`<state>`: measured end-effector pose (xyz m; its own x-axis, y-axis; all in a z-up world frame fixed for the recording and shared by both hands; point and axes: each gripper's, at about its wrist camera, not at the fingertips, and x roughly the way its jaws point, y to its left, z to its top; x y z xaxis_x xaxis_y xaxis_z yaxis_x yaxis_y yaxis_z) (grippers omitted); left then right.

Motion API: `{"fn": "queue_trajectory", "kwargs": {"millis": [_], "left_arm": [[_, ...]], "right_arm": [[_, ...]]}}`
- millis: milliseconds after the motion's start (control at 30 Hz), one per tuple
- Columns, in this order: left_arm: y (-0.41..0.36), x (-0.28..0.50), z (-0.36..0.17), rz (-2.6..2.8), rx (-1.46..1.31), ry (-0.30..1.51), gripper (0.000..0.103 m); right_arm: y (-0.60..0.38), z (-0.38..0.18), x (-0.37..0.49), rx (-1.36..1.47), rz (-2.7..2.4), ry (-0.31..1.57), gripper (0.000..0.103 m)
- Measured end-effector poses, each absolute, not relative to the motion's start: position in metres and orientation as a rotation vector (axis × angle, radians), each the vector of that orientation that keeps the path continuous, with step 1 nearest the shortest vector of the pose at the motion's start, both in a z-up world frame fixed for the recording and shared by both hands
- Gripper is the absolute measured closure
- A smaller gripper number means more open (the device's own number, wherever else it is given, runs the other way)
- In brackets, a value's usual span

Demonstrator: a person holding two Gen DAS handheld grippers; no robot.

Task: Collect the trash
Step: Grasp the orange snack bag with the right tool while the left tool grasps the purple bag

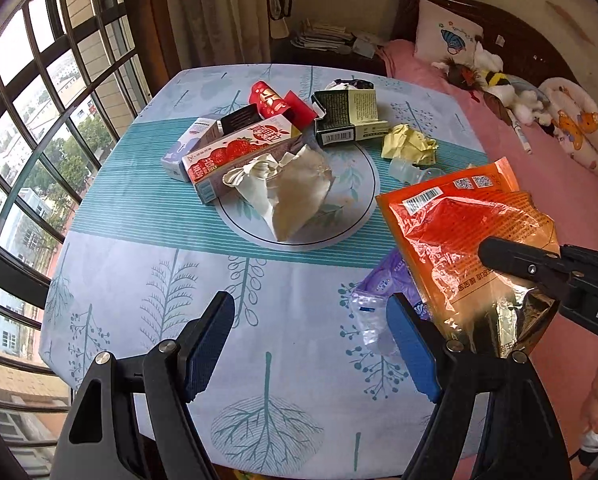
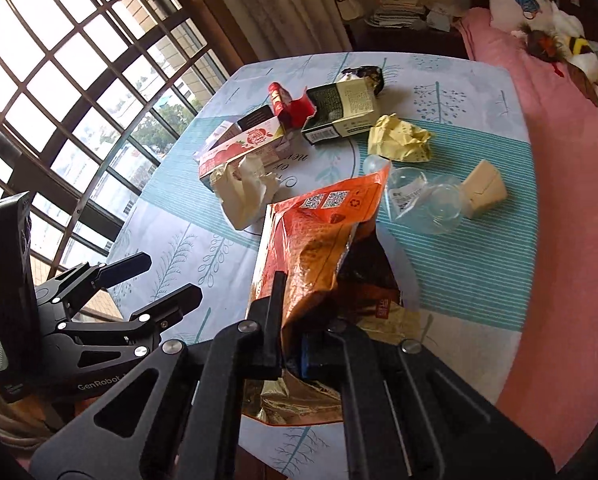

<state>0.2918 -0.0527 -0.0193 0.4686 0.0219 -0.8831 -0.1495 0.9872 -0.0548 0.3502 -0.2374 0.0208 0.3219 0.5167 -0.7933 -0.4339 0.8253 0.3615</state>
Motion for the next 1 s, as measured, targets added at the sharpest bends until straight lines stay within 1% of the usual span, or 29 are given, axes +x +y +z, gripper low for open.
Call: {"fn": "queue_trajectory", "kwargs": {"millis": [200,400,633,833,900,967,1000], "left_arm": [[-0.082,0.307,-0.030,0.009,-0.098,1.106,0.023],[-0.111,0.327,-0.054,-0.081,-0.041,1.164,0.023],[-0.151,0.351,-0.083,-0.148,0.059,1.210,0.023],[-0.170,0.373,-0.103,-0.144,0.104,1.236,0.023],[-0.171,0.379,-0.108,-0.147,0.096,1.252,0.035],[-0.170,0.383,-0.112,-0.164,0.069,1.283,0.062],[-0.169,0.384,-0.112,-0.164,0.056,1.284,0.066]], "right_arm": [[-0.292,0.019,0.338,0.177,0.466,1.056,0.100],[-0.332,-0.002,0.327,0.237,0.345,1.091,0.100],[-0.345,-0.025,0.318,0.269,0.305,1.134,0.100],[-0.347,-0.039,0.318,0.290,0.294,1.162,0.100],[-0.349,-0.042,0.318,0.299,0.293,1.168,0.100],[-0.349,-0.044,0.318,0.304,0.295,1.170,0.100],[-0.348,-0.045,0.318,0.307,0.298,1.170,0.100]]}}
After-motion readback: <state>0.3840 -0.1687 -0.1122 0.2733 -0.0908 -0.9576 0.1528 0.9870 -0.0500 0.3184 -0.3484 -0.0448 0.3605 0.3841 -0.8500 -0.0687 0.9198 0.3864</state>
